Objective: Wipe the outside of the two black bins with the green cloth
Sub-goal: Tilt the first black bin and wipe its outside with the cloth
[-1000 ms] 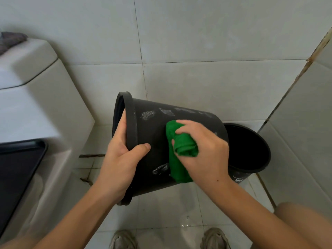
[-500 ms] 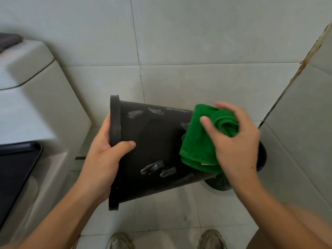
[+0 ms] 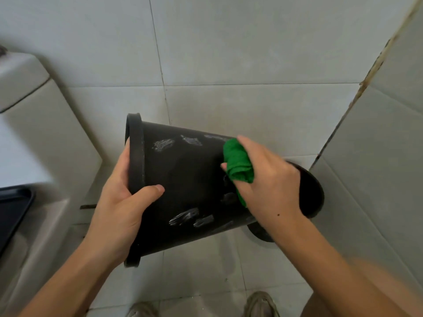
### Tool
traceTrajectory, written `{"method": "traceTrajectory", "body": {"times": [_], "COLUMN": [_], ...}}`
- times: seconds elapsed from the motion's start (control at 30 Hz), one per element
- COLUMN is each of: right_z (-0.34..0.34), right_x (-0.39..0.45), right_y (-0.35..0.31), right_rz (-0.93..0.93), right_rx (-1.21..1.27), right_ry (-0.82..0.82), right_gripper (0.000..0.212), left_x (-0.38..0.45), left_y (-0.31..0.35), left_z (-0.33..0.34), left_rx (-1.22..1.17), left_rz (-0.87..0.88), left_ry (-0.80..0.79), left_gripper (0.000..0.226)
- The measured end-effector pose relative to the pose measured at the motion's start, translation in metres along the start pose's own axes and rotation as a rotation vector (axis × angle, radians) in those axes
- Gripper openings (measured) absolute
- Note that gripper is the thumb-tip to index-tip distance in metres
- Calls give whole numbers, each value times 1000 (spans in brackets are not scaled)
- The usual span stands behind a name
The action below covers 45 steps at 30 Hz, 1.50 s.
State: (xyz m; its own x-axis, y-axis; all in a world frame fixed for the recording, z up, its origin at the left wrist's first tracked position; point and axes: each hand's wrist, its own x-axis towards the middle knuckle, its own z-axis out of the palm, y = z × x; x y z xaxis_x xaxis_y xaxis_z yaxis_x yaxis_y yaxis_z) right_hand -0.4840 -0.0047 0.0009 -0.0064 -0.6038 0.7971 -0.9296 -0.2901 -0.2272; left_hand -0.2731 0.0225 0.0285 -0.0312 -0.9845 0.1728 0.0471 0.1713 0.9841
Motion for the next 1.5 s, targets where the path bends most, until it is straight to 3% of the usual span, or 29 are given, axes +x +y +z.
{"method": "traceTrajectory", "body": {"times": [0.1, 0.23, 0.4, 0.73, 0.93, 1.1, 1.27, 1.4, 1.5], "right_z": [7, 6, 5, 1, 2, 1, 6, 6, 8], "right_x": [-13, -19, -16, -10, -6, -14, 3, -4, 5], "right_y": [-17, -21, -19, -6, 9, -1, 7, -9, 1], "right_rz": [-1, 42, -165, -235, -35, -142, 93, -12, 104], "right_rx": [127, 275, 224, 141, 189, 166, 184, 206, 196], "right_ry": [-37, -212, -374, -273, -231, -273, -224, -276, -287], "right_gripper": [53, 72, 74, 53, 51, 51, 50, 50, 52], "left_x": [1, 2, 2, -1, 2, 2, 1, -2, -5], "left_y": [-2, -3, -1, 4, 6, 4, 5, 8, 7], "left_z": [-1, -6, -13, -14, -19, -19, -11, -11, -14], "left_rx": [-22, -53, -102, -131, -99, -83, -15, -9, 3], "left_rz": [-1, 6, -8, -67, -48, -51, -23, -24, -27], "left_ry": [16, 51, 75, 30, 72, 57, 35, 0, -24], "left_gripper": [80, 82, 80, 77, 80, 77, 79, 85, 88]}}
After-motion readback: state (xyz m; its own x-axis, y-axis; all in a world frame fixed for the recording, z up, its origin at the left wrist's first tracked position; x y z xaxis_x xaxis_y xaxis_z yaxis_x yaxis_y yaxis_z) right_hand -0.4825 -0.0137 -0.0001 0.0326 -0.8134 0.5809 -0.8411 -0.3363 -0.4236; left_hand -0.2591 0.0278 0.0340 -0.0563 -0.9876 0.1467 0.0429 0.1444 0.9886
